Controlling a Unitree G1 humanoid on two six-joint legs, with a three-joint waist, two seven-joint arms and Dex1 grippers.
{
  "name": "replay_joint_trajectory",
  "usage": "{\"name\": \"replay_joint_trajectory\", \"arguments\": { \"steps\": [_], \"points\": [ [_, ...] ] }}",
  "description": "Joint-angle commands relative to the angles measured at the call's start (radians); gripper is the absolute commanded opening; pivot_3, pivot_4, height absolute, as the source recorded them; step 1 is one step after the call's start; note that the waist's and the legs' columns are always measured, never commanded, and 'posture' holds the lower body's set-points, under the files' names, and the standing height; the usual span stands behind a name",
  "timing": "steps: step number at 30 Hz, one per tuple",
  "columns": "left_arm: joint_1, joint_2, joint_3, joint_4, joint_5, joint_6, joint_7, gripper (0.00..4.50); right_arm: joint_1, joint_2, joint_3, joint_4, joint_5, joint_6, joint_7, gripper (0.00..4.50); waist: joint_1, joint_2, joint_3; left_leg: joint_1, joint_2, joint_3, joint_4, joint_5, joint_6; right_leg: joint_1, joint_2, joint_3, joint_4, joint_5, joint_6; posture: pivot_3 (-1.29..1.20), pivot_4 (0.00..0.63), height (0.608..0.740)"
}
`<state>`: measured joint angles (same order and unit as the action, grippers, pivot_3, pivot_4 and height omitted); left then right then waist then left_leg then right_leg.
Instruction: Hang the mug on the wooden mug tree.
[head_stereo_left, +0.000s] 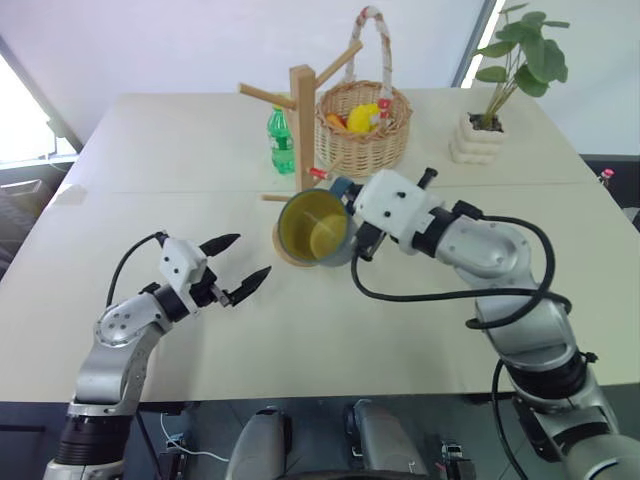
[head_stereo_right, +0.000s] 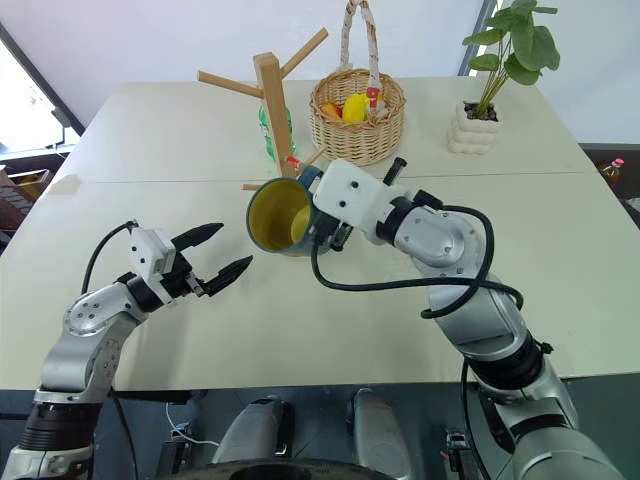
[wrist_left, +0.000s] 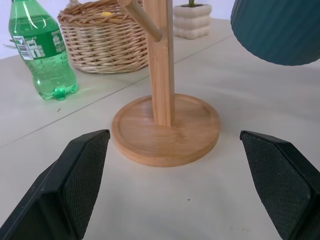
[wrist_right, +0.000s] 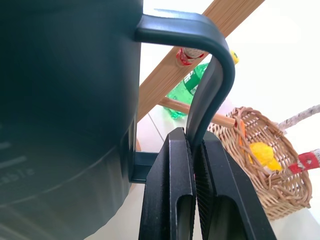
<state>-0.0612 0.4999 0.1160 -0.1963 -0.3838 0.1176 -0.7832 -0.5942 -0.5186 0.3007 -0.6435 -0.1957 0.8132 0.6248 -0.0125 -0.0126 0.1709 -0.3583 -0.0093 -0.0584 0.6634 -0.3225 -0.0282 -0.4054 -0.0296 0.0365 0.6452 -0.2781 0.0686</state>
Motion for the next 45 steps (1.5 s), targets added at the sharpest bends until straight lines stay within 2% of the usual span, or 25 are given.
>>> {"name": "replay_joint_trajectory", "arguments": {
  "steps": [1,6,11,21,30,33,37,41,45],
  "points": [
    [-0.004,0.008,0.030,-0.015,-0.011,-0.021,0.004,4.50,-0.050,0.031,0.009,-0.030,-0.017,0.034,-0.035,0.06,-0.001,0.000,0.000,0.000,0.000,0.000,0.000,0.000,0.000,0.000,0.000,0.000,0.000,0.000,0.000,0.00,0.150,0.740],
    [-0.024,0.005,0.047,-0.026,-0.037,-0.005,0.004,4.50,-0.093,0.052,0.027,-0.018,-0.022,0.074,-0.055,0.06,-0.002,0.000,0.000,0.000,0.000,0.000,0.000,0.000,0.000,-0.001,0.000,0.000,0.001,0.000,0.000,0.00,0.150,0.740],
    [-0.047,0.006,0.078,-0.058,-0.137,0.050,-0.010,4.50,-0.139,0.072,0.044,0.006,-0.023,0.101,-0.068,0.06,-0.003,0.000,0.000,0.000,0.000,0.000,0.000,0.000,0.000,-0.001,0.000,0.000,0.001,0.000,0.000,0.00,0.150,0.740],
    [-0.065,0.073,0.129,-0.158,-0.300,0.196,-0.034,4.50,-0.197,0.101,0.066,0.080,-0.020,0.145,-0.085,0.06,-0.004,0.000,0.000,-0.001,0.000,0.000,0.000,0.000,0.000,-0.002,0.000,0.000,0.001,0.000,0.000,0.00,0.150,0.740],
    [-0.076,0.078,0.136,-0.175,-0.317,0.204,-0.023,4.50,-0.194,0.124,0.078,0.116,-0.016,0.171,-0.092,0.06,-0.005,0.000,0.000,-0.001,0.000,0.000,-0.001,0.000,0.000,-0.002,0.000,0.000,0.000,0.000,0.000,0.00,0.150,0.740],
    [-0.076,0.077,0.136,-0.174,-0.317,0.202,-0.020,4.50,-0.191,0.125,0.079,0.125,-0.019,0.163,-0.099,1.00,-0.005,0.000,0.000,-0.001,0.000,0.000,-0.001,0.000,0.000,-0.002,0.000,0.000,0.000,0.000,0.000,0.00,0.150,0.740],
    [-0.075,0.073,0.136,-0.170,-0.314,0.197,-0.019,4.50,-0.194,0.118,0.082,0.126,-0.034,0.139,-0.117,3.07,-0.005,0.000,0.000,-0.001,0.000,0.000,-0.001,0.000,0.000,-0.002,0.000,0.000,0.000,0.000,0.000,0.00,0.150,0.740],
    [-0.076,0.072,0.135,-0.167,-0.310,0.194,-0.017,4.50,-0.188,0.090,0.074,0.112,-0.034,0.113,-0.108,3.07,-0.005,0.000,0.000,-0.001,0.000,0.000,-0.001,0.000,0.000,-0.003,0.000,0.000,0.000,0.000,0.000,0.00,0.150,0.740],
    [-0.078,0.069,0.143,-0.154,-0.312,0.191,-0.014,4.50,-0.122,-0.013,0.003,0.040,0.025,-0.003,-0.020,3.07,0.001,0.000,0.000,-0.002,0.000,0.000,-0.001,0.000,0.000,-0.002,0.000,-0.001,0.000,0.000,0.000,0.00,0.150,0.740]
  ]
}}
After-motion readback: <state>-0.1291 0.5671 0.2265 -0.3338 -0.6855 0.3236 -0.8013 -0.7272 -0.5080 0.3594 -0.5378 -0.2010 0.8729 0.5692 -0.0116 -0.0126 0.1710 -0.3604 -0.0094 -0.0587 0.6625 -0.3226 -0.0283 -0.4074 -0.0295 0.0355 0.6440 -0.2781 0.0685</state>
